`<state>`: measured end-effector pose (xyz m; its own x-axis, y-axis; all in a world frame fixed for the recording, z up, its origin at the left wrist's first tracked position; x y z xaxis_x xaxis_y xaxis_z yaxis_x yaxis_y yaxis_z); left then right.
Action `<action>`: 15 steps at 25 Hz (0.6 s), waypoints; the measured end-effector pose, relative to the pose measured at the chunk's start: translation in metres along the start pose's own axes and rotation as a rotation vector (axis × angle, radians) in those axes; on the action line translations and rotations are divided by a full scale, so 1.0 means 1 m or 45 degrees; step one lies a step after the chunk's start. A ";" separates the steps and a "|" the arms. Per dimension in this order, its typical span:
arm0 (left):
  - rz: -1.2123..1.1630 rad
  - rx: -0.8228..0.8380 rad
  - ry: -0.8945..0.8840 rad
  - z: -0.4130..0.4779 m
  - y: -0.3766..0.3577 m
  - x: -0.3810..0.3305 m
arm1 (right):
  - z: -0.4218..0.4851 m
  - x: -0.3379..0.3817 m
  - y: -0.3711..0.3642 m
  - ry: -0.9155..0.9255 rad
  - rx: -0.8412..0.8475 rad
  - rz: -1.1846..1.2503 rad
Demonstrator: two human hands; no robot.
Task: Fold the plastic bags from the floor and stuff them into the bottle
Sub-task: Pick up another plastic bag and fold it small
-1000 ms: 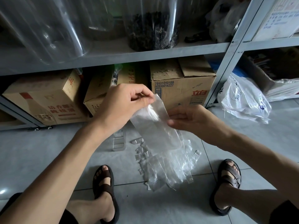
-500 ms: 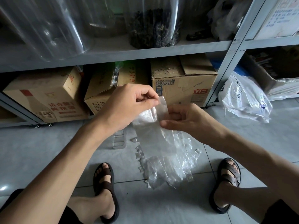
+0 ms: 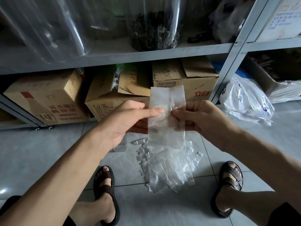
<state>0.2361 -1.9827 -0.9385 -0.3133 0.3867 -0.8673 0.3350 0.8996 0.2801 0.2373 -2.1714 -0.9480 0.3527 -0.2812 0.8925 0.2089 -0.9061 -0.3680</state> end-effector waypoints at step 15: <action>-0.191 -0.029 0.036 0.004 -0.002 0.000 | -0.007 0.015 0.004 0.041 -0.029 -0.103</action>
<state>0.2395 -1.9853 -0.9406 -0.3829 0.2531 -0.8884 0.2623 0.9519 0.1582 0.2375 -2.1814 -0.9343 0.3060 -0.2166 0.9271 0.2143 -0.9331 -0.2887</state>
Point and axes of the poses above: each hand's wrist, its own z-axis towards the middle knuckle, its own y-axis out of the back of the hand, x = y × z, the point moved 5 cm from there along z, towards the middle knuckle, and after that the axes turned 14 degrees about z, right-handed, at the moved point
